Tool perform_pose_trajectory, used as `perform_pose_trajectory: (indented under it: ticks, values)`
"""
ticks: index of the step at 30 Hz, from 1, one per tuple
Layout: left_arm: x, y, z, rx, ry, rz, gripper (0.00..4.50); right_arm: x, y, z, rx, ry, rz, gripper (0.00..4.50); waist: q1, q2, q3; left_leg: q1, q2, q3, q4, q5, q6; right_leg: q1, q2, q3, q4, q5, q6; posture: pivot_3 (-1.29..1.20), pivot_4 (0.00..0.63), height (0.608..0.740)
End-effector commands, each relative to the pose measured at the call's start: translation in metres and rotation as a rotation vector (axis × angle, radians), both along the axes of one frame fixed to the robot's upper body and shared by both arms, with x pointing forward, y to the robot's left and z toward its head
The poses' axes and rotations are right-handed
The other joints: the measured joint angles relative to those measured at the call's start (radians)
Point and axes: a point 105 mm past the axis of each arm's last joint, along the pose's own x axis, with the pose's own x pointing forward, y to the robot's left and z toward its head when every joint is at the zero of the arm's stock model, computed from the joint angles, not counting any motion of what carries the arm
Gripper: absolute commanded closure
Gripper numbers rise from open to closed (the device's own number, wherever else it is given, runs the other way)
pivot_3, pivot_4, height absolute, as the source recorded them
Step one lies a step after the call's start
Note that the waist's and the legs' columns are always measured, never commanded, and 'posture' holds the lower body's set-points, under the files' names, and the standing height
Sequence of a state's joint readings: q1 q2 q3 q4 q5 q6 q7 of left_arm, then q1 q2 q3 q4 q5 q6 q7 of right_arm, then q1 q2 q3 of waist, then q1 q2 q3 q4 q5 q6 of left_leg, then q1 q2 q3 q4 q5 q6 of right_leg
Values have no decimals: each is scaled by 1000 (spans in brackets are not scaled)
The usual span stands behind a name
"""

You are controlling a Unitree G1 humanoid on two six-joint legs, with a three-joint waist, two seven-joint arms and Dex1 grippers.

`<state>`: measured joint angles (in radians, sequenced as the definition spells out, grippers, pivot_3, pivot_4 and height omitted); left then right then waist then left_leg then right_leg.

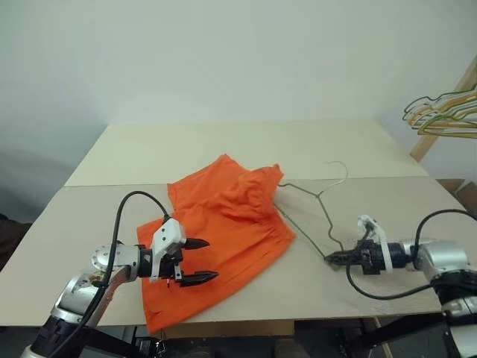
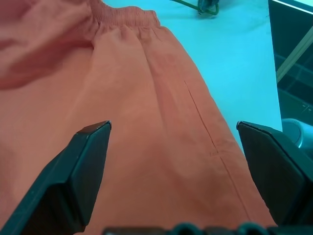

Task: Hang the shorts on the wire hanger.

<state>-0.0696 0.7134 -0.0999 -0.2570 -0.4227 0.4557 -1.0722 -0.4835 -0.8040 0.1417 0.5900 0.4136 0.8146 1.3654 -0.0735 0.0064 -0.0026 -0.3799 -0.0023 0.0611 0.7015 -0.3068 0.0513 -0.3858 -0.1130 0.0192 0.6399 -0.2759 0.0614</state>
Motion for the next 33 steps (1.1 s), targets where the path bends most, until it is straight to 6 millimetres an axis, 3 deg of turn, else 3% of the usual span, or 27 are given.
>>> perform_pose_trajectory:
  ticks: [1,8,18,24,33]
  values:
    - [2,-3,7,-3,-47,-19,23,16,-9,2,-16,56,-141,4500,-1,-2,-1,0,0,0,0,0,0,0,0,0,0,0,0,-129,0,740]
    - [0,-4,6,-4,-44,-20,23,11,-15,-4,-80,183,-166,4500,3,-3,-2,-1,0,0,0,1,-2,0,-2,0,0,0,0,-124,0,740]
    - [0,-5,4,-1,-41,-29,23,-9,-21,25,57,150,-56,4500,0,-2,-2,-3,0,-1,0,-1,0,-2,-3,-2,-1,0,0,-142,0,740]
    - [0,-6,4,-1,-40,-37,23,-22,-12,45,138,166,42,4500,-3,0,-3,-1,1,-1,0,-1,1,-1,-2,-1,0,-1,-1,-149,0,740]
    - [-2,-8,2,1,-33,-45,23,-21,2,35,113,214,86,4500,0,0,-2,-2,1,-1,-1,-1,2,-2,-3,-1,0,-1,-1,-147,0,740]
